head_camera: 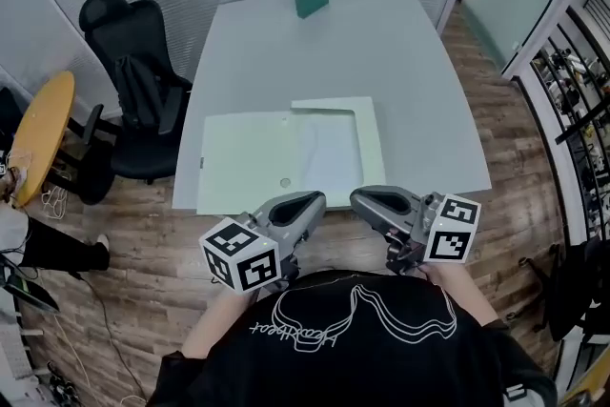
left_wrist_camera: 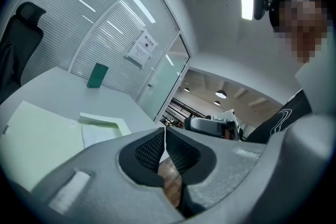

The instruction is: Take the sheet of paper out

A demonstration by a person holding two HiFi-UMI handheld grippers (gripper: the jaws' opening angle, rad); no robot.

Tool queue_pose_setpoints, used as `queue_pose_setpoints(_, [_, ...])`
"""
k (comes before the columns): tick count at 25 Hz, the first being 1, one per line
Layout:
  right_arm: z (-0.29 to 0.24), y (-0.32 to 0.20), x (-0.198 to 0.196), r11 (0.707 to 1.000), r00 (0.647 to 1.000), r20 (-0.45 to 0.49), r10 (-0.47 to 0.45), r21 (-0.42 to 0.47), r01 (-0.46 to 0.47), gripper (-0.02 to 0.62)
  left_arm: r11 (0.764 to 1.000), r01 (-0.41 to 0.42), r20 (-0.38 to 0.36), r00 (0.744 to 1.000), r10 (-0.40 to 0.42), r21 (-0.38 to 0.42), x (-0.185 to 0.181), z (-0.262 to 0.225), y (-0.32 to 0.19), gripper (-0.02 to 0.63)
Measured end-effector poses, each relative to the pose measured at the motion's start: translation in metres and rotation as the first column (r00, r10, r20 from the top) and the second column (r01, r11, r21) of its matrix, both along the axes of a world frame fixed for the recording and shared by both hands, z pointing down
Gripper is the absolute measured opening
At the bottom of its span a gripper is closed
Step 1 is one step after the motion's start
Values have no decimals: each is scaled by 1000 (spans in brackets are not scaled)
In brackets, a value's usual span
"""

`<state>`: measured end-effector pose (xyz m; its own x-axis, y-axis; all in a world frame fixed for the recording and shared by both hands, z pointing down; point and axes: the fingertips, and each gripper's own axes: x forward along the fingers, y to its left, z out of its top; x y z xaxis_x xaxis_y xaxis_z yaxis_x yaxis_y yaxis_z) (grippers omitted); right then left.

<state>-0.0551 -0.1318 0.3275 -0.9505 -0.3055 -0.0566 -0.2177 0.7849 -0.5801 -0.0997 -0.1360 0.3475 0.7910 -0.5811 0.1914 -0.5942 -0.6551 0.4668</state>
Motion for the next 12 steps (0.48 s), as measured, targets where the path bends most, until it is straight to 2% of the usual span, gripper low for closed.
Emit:
queue_pose_setpoints(6, [21,-14,5,998,999,-44,32,-51,-34,9,996,-10,-18,1000,9,-83,-4,30,-18,14])
queue_pose_setpoints(12, [52,-42,24,991,998,-33,51,-121,-55,9,990,27,27,999,-24,-136,-5,57,-46,14])
